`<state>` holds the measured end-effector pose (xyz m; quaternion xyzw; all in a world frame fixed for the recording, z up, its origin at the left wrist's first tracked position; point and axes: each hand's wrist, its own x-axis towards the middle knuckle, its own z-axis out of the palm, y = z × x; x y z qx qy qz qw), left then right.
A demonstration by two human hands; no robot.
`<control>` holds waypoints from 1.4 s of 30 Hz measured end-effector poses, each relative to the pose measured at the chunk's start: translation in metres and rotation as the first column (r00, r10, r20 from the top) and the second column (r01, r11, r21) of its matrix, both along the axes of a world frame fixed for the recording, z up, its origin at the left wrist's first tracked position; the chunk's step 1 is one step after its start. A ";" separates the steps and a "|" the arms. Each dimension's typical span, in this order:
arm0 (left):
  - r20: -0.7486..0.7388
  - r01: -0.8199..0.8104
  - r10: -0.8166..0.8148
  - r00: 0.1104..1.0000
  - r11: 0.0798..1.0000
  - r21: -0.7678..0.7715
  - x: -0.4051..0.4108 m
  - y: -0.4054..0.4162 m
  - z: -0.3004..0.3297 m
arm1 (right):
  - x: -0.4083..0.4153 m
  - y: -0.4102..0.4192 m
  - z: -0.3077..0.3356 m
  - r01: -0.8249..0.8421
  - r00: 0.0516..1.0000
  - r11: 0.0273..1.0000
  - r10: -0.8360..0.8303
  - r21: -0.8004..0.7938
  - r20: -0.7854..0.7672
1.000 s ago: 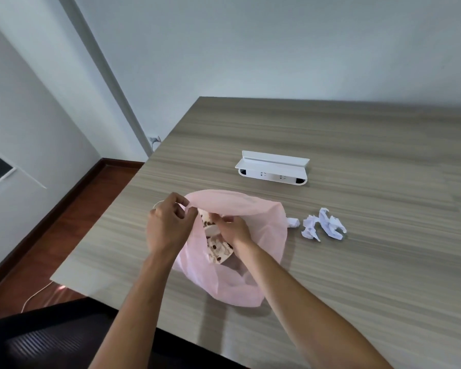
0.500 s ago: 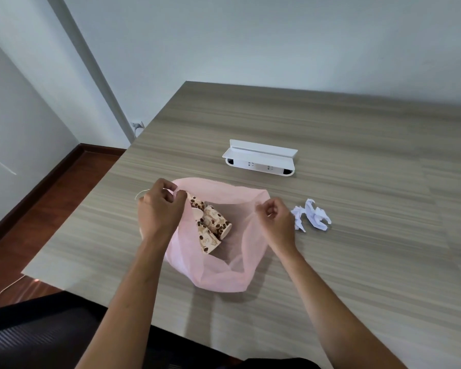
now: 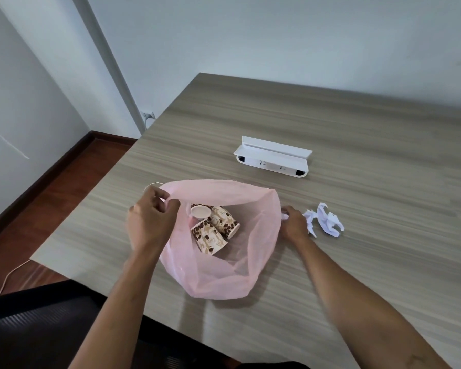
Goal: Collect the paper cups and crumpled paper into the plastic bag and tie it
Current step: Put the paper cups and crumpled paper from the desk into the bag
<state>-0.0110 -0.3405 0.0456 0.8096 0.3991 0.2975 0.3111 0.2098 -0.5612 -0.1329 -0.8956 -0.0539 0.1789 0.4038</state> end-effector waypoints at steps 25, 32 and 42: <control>0.147 -0.097 0.118 0.982 0.985 -0.145 -0.012 0.013 0.017 | -0.167 0.036 0.142 -0.252 0.967 0.903 0.246 0.349 0.062; 0.038 0.090 -0.088 0.995 0.993 -0.071 -0.007 -0.006 0.007 | -0.155 0.097 0.123 -0.524 0.841 0.817 0.541 0.242 -0.006; 0.038 0.150 -0.147 0.988 0.982 -0.113 0.015 -0.018 0.003 | -0.102 0.028 0.117 -0.149 0.982 0.920 0.096 0.362 0.160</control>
